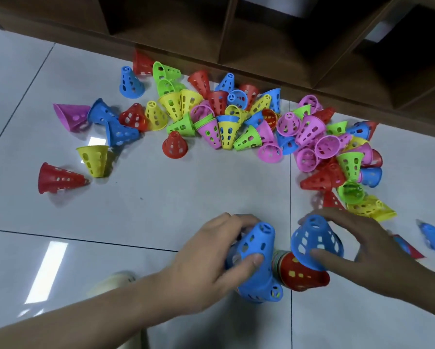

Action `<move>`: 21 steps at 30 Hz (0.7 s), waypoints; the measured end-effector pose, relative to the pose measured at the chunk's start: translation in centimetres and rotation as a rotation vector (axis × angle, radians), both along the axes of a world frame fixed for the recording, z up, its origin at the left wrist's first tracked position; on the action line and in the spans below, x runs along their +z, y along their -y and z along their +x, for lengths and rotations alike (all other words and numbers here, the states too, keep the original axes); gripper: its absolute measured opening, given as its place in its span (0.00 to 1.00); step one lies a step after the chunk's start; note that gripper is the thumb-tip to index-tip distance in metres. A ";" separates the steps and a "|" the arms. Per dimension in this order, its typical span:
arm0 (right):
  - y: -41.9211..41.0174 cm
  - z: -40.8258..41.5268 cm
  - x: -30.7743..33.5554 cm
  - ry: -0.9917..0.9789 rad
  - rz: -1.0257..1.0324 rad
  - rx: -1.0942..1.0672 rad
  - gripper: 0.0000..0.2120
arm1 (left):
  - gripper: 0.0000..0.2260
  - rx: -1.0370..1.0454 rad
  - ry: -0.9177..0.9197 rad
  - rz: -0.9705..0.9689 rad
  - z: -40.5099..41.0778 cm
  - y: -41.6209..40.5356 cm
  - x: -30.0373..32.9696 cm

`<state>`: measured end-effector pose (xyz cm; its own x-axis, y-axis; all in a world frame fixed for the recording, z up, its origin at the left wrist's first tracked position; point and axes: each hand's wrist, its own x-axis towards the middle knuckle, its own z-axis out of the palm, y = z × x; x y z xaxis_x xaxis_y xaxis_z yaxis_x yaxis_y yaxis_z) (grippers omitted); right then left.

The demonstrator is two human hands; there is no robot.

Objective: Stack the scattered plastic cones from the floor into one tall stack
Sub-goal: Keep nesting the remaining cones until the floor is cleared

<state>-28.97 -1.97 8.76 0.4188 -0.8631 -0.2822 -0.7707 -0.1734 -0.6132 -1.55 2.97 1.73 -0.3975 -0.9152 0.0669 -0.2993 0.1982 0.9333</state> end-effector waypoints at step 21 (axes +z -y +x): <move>-4.9 -5.1 -5.2 -0.043 0.175 -0.018 0.26 | 0.16 -0.378 0.283 -0.191 -2.9 -1.8 -3.8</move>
